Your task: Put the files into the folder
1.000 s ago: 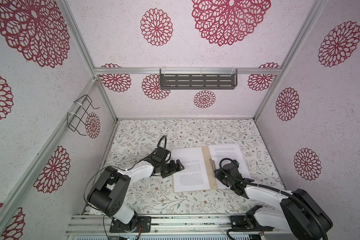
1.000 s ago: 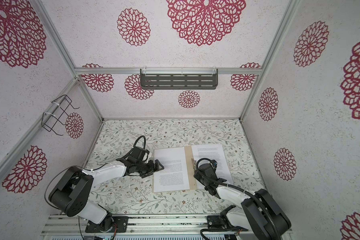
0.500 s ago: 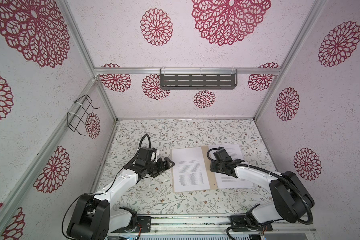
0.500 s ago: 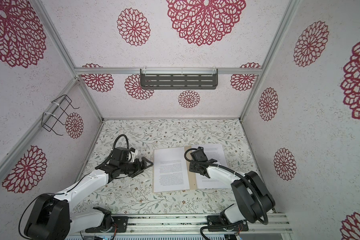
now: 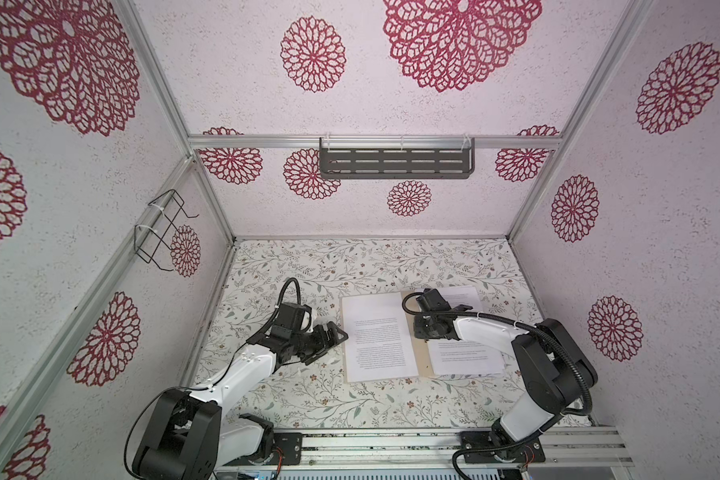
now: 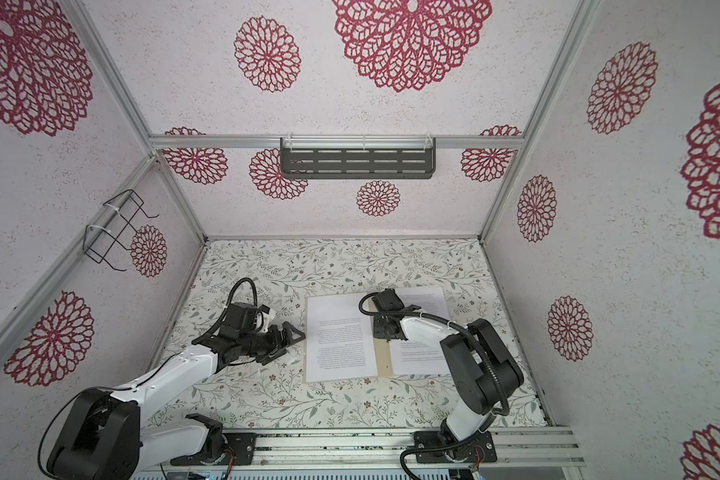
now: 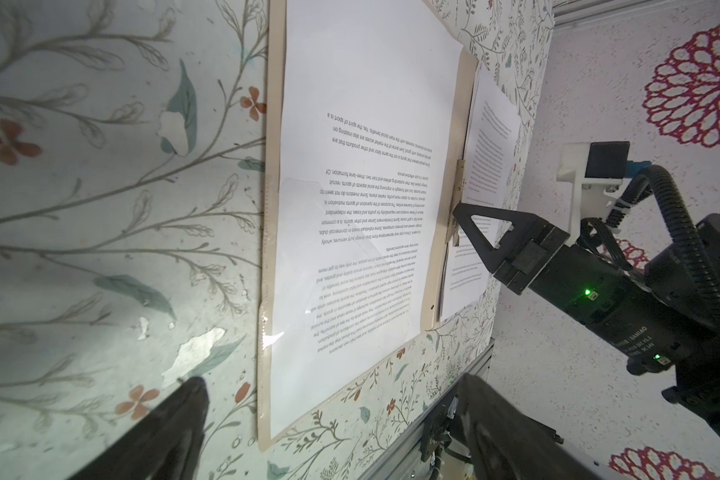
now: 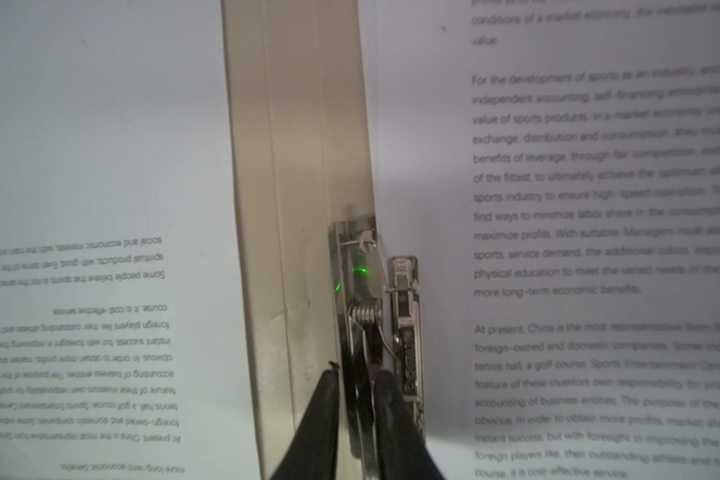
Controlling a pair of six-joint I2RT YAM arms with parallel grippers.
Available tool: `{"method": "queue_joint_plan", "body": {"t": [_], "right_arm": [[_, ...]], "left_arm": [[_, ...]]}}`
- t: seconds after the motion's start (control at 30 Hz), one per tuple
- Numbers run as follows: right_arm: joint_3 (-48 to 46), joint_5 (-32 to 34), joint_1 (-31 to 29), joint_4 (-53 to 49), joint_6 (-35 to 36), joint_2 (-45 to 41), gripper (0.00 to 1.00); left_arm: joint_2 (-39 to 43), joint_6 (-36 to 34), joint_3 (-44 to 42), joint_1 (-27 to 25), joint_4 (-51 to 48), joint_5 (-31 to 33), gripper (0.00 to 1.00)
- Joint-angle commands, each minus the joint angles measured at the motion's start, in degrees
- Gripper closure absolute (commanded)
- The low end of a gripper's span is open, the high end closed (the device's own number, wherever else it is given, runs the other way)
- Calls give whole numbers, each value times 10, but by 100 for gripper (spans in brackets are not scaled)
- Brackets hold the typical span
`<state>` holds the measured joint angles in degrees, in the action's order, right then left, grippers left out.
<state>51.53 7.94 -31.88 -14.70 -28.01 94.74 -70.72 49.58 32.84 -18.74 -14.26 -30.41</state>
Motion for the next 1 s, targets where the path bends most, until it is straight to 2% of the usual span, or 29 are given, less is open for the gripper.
{"method": "queue_joint_plan", "body": {"t": [0.0, 0.33, 0.5, 0.77, 0.97], "right_arm": [[8, 13, -5, -17, 12, 13, 81], [34, 82, -34, -52, 2, 52, 83], [36, 79, -35, -53, -6, 37, 88], [51, -14, -13, -48, -23, -20, 94], [47, -121, 27, -31, -45, -56, 98]], "left_arm": [[7, -1, -1, 5, 8, 3, 3], [25, -12, -5, 20, -44, 53, 3], [39, -8, -18, 24, -44, 52, 3], [53, 6, -49, 29, -20, 33, 3], [59, 28, -64, 32, 11, 23, 3]]}}
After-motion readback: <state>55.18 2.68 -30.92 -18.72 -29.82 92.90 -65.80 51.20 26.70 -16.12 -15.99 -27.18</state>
